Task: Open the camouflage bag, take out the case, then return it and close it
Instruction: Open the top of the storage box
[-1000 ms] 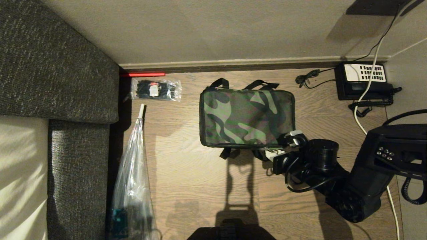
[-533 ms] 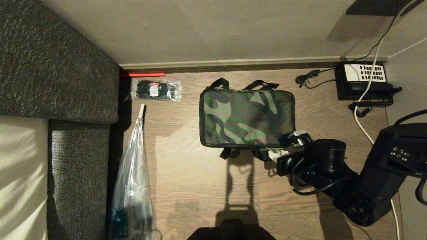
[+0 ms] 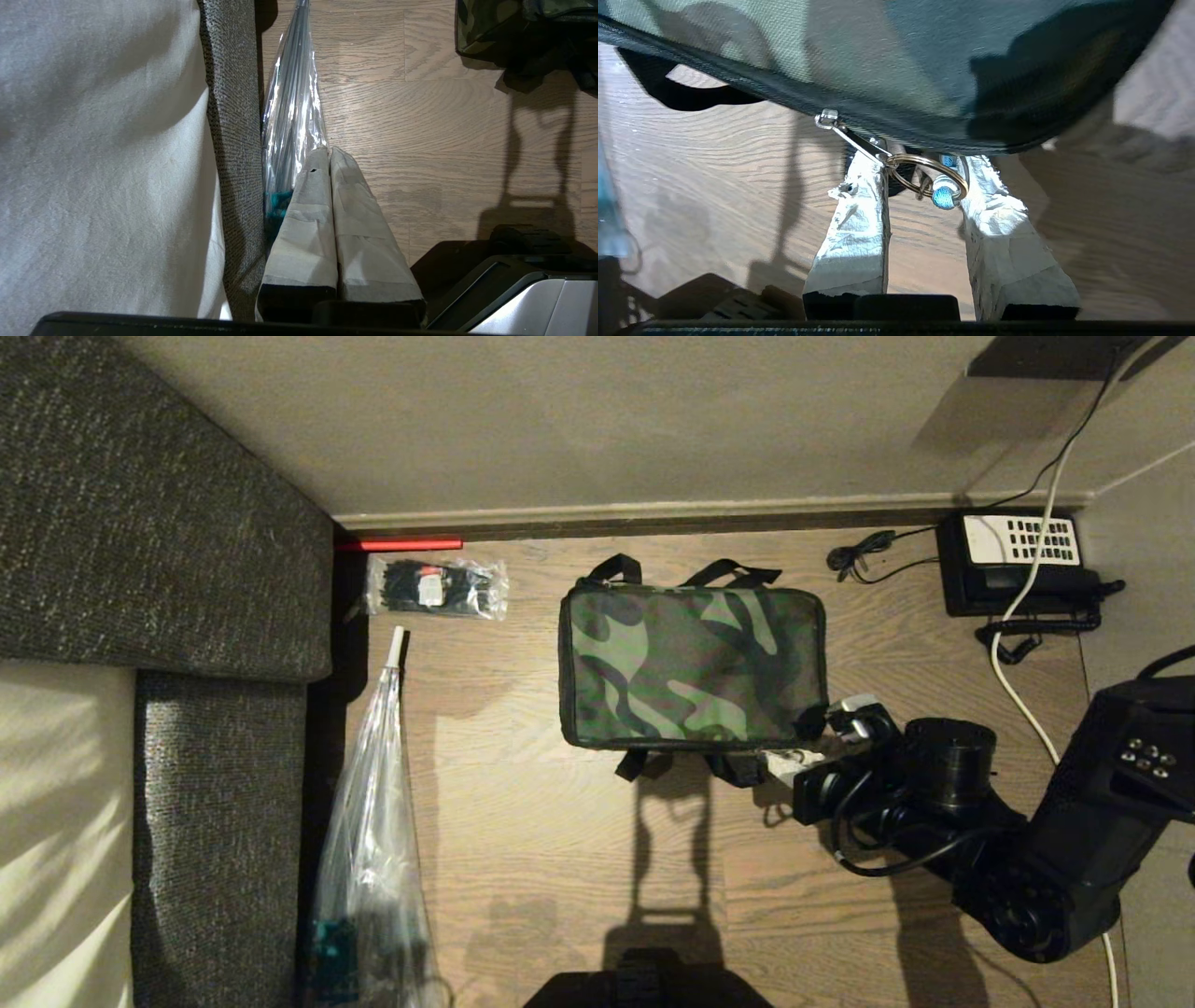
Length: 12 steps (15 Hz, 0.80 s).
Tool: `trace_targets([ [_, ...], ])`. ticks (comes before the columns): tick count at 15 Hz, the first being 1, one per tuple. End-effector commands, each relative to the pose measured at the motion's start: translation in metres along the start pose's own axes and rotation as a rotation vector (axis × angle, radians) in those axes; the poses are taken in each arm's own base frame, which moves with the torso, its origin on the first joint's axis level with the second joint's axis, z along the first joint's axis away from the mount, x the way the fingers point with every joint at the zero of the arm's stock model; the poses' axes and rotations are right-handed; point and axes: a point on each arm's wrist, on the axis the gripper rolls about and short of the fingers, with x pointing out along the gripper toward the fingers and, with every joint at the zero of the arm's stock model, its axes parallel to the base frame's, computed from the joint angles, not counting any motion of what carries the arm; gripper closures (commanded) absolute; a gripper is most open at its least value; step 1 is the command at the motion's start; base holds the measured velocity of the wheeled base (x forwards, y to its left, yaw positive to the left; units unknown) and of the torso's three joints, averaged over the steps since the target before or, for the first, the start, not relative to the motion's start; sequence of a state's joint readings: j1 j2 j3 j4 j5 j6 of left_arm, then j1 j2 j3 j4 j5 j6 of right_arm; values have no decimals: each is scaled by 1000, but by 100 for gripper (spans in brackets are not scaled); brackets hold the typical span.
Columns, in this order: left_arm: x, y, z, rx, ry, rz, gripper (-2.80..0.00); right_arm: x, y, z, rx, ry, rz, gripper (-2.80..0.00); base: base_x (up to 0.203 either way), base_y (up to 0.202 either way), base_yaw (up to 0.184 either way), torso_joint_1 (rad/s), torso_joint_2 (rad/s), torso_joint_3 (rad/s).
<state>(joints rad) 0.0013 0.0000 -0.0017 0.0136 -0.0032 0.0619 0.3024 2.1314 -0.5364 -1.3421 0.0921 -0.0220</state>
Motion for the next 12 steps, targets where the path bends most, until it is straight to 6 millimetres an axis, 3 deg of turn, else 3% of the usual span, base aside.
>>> trace_targets([
  [1,0,0,0,0,0,0,0,-3,-10,3,-9,-16,-22,0,0,0,0,0,0,0],
  [12,0,0,0,1,0,0,0,-15,-46,5,19,-9,-57,0,0,0,0,0,0,0],
])
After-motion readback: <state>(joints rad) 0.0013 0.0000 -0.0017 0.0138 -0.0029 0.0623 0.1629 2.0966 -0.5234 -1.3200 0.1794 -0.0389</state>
